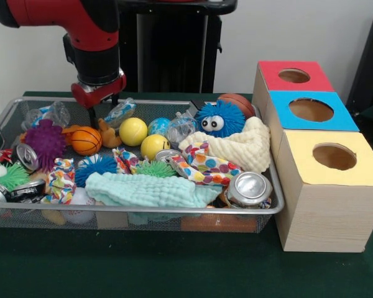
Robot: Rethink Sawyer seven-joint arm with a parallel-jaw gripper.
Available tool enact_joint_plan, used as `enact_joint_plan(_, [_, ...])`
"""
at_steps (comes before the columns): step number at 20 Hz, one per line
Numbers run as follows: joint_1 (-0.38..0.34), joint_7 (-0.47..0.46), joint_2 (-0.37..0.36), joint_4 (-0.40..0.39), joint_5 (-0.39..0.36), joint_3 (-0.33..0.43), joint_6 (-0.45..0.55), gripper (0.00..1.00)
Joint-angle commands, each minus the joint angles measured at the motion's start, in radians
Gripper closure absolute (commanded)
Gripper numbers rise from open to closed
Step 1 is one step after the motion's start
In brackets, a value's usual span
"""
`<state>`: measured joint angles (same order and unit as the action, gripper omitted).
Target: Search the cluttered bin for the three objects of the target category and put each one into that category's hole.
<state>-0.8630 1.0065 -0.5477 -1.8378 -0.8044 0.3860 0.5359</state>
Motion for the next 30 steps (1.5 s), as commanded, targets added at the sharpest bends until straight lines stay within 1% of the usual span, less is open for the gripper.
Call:
enact_joint_plan(1, [0.037, 0.023, 0.057, 0.06, -0.116, 0.043, -0.164, 0.0])
enact_joint_plan(5, [0.058, 0.049, 0.043, 0.043, -0.127, 0.05, -0.187, 0.0])
enact_joint_plan(9, [0.05, 0.056, 0.039, 0.013, -0.105, 0.068, -0.173, 0.0])
enact_joint_plan(10, [0.036, 0.053, 0.044, -0.004, -0.09, 0.082, -0.172, 0.0])
enact_joint_plan(12, [0.039, 0.066, 0.047, -0.027, -0.069, 0.086, -0.162, 0.0])
enact_joint_plan(16, [0.063, 0.089, 0.051, -0.051, -0.069, 0.073, -0.166, 0.0])
enact_joint_plan(21, [0.099, 0.099, 0.053, -0.037, -0.09, 0.042, -0.16, 0.0])
enact_joint_plan(25, [0.102, 0.081, 0.043, -0.028, -0.101, 0.035, -0.161, 0.0])
enact_joint_plan(30, [0.125, 0.094, 0.041, -0.011, -0.12, 0.007, -0.18, 0.0])
